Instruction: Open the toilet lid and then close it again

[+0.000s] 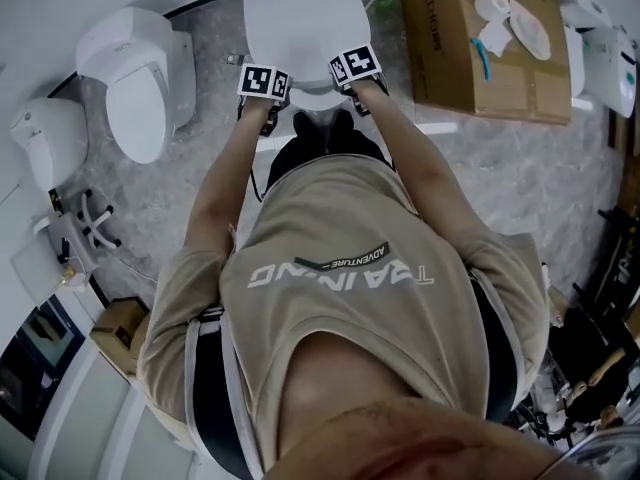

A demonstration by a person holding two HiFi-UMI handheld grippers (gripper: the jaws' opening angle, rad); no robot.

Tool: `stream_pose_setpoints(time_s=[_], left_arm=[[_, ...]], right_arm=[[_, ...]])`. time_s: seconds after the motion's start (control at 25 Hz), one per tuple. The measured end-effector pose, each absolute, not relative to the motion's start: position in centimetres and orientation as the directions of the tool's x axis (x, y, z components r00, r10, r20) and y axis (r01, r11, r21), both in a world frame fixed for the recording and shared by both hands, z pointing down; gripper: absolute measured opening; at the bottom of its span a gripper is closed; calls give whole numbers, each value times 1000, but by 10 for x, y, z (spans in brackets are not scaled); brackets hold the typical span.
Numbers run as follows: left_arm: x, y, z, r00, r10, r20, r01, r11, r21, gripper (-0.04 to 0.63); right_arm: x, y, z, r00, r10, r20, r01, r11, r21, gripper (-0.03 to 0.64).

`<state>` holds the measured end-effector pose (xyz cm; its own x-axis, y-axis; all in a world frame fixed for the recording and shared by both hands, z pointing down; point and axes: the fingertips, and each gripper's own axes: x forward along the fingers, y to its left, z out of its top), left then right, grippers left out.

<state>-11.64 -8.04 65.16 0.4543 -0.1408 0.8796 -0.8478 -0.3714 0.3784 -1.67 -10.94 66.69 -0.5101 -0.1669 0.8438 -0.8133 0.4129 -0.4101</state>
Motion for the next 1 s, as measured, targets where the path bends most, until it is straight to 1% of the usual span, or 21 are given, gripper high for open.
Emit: stream_pose_setpoints(time_s=[0.28, 0.56, 0.76, 1.0], left_arm=[[-113, -68, 676, 422, -167, 891, -891, -259, 373, 3], [-114, -50, 737, 380, -94, 920, -908, -228, 352, 3], [-115, -38, 778, 390, -42, 920, -906, -195, 375, 3], [-113, -25, 820, 374, -7, 928, -912, -185, 366, 3]], right_arm=[[-18, -85, 703, -516, -89, 852, -797, 416, -439, 11], [-19, -60, 744, -453, -36, 891, -825, 397, -403, 11], [-17, -45, 779, -424, -2, 906, -860, 316, -402, 11], [-13, -30, 822, -383, 39, 923, -882, 280, -378, 11]])
